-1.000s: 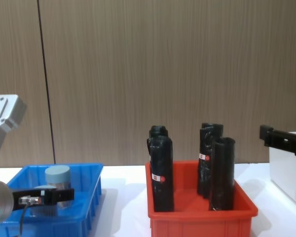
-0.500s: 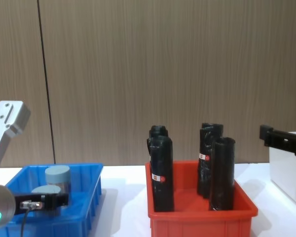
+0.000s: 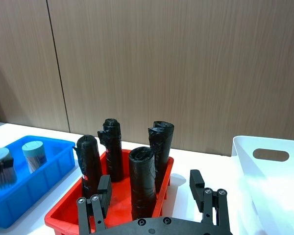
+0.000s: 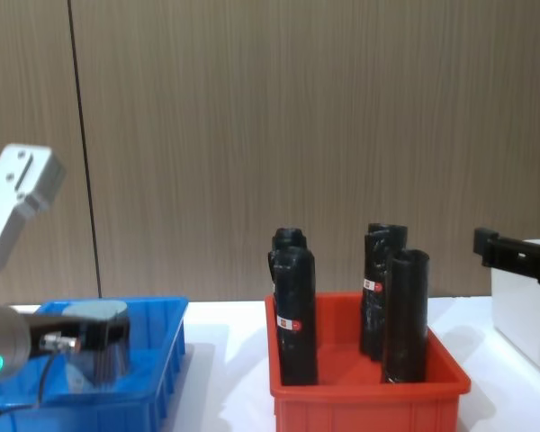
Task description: Pick the cotton swabs from the blue box and place them into the white box.
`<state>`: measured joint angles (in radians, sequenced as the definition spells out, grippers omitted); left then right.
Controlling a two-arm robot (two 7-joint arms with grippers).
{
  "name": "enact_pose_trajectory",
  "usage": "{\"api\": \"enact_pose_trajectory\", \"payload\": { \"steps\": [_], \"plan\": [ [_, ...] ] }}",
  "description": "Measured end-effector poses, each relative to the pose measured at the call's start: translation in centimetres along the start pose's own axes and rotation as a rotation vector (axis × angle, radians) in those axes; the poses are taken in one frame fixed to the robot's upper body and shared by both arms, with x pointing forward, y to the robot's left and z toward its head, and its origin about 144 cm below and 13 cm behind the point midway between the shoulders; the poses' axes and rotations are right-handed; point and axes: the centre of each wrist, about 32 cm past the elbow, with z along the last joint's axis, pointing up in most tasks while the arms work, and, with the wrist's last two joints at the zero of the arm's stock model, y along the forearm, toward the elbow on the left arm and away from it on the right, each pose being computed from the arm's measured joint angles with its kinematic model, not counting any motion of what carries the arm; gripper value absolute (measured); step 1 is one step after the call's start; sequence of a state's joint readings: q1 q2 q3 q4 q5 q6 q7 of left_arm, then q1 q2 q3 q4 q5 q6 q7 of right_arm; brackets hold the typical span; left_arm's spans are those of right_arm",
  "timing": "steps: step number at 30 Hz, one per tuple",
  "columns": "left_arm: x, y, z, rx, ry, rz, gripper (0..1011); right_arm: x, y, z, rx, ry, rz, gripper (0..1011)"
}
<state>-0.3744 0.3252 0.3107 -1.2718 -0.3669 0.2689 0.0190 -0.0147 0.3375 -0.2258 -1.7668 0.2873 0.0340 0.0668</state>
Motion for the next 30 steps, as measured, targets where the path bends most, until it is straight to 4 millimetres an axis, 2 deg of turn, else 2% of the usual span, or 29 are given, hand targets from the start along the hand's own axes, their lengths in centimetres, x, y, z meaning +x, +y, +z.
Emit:
{"api": "enact_pose_trajectory", "payload": {
  "steps": [15, 30],
  "plan": [
    [-0.8, 2.1, 3.8, -0.129, -0.032, -0.158, 669, 0.0, 0.0, 0.0, 0.0, 0.0, 0.0, 1002],
    [-1.8, 2.9, 7.3, -0.159, -0.004, -0.392, 669, 0.0, 0.0, 0.0, 0.0, 0.0, 0.0, 1002]
  ]
}}
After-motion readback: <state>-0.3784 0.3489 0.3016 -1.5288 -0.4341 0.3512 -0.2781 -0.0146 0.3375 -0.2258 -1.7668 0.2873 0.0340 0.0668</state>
